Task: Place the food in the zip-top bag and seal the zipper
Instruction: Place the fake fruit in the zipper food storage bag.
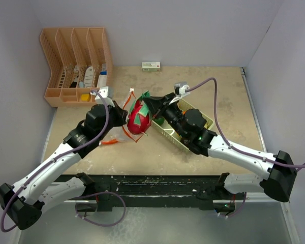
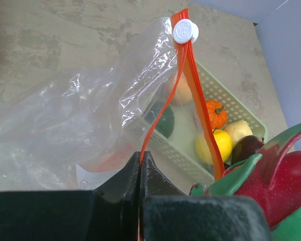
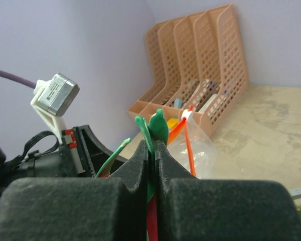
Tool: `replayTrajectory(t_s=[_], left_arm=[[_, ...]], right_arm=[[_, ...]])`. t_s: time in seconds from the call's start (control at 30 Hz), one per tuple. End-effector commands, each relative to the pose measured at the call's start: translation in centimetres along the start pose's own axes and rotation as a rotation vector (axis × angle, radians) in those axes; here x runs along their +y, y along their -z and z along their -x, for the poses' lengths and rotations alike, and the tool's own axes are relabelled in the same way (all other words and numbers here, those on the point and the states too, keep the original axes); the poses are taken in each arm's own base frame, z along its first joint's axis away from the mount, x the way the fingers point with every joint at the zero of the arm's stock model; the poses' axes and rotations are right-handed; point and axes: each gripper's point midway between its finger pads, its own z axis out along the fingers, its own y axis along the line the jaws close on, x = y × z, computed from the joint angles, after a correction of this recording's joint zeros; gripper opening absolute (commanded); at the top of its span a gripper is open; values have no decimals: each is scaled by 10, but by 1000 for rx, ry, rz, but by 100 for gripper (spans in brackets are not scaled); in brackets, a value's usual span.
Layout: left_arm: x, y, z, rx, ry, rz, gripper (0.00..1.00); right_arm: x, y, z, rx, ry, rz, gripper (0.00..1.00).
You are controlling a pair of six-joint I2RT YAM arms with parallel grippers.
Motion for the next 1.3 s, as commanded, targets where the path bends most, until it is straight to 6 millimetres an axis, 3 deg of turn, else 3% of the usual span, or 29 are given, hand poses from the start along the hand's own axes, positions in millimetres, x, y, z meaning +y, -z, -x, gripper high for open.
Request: replayTrajectory(t_s=[0.0, 0.13, 0.3, 0.43, 0.63, 0.73, 0.87, 0.97, 1.1, 1.2, 1.27], left_arm=[[-51, 20, 44, -93, 136, -204, 0], [-60, 30, 53, -98, 152, -241, 0], [-52, 39, 62, -135, 151, -210, 0], [-44, 31, 59, -136, 143, -162, 0], [-53, 20, 49, -96, 168, -194, 0], [-55, 11, 35, -71, 204, -216, 0], [-66, 2, 24, -42, 256, -271, 0], [-71, -4, 20, -19, 262, -286, 0], [-63, -16, 5, 10, 260, -246, 0], [-58, -18, 3, -2, 279, -232, 0], [-57, -15, 8, -25, 293, -228, 0]], right_arm=[[-16, 2, 17, -131, 99, -175, 0], [-32, 10, 8, -124, 166, -272, 0], [-45, 22, 2, -102, 244, -322, 0], [-45, 25, 0, -85, 270, -317, 0], [-54, 24, 5, -120, 230, -401, 0], [-50, 19, 14, -163, 186, -431, 0], [-51, 12, 12, -213, 227, -524, 0], [-37, 11, 14, -263, 250, -529, 0], [-8, 5, 18, -270, 248, -445, 0], [-1, 6, 7, -230, 263, -414, 0], [-3, 10, -11, -183, 269, -398, 0]])
